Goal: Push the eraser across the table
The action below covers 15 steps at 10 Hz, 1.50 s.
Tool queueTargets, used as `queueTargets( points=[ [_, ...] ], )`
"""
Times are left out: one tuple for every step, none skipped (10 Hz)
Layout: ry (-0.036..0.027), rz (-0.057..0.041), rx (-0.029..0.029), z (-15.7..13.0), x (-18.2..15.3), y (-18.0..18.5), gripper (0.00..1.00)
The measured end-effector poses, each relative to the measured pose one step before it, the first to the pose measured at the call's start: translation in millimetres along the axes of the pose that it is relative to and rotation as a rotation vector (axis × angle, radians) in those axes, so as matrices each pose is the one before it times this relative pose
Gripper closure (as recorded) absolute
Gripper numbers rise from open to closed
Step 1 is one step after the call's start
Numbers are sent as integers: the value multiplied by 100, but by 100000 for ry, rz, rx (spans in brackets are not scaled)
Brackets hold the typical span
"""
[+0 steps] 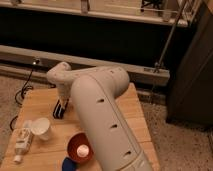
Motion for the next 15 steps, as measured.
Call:
queueTargets(
  points=[
    [712,1725,2591,-107,210,-672,35],
    [463,2034,2570,-179,225,-799,35],
    [529,1893,2524,-121,241,-738,35],
    [502,781,1658,-14,147,-211,35],
    [904,170,2003,143,192,128,35],
    [583,-179,864,172,87,259,35],
    [876,-161,1030,310,130,243,35],
    [860,-53,851,392,99,159,35],
    [717,118,593,415,-23,114,35],
    [370,-110,330,330,-178,246,35],
    [-216,-619,45,186,-438,599,35],
    [-729,-940,49,-3,-561,601,35],
    [-1279,-1184,-41,-174,-747,716,35],
    [-1822,-1226,-410,-287,-880,856,35],
    [-1618,-1586,-256,-304,-989,1088,35]
  ],
)
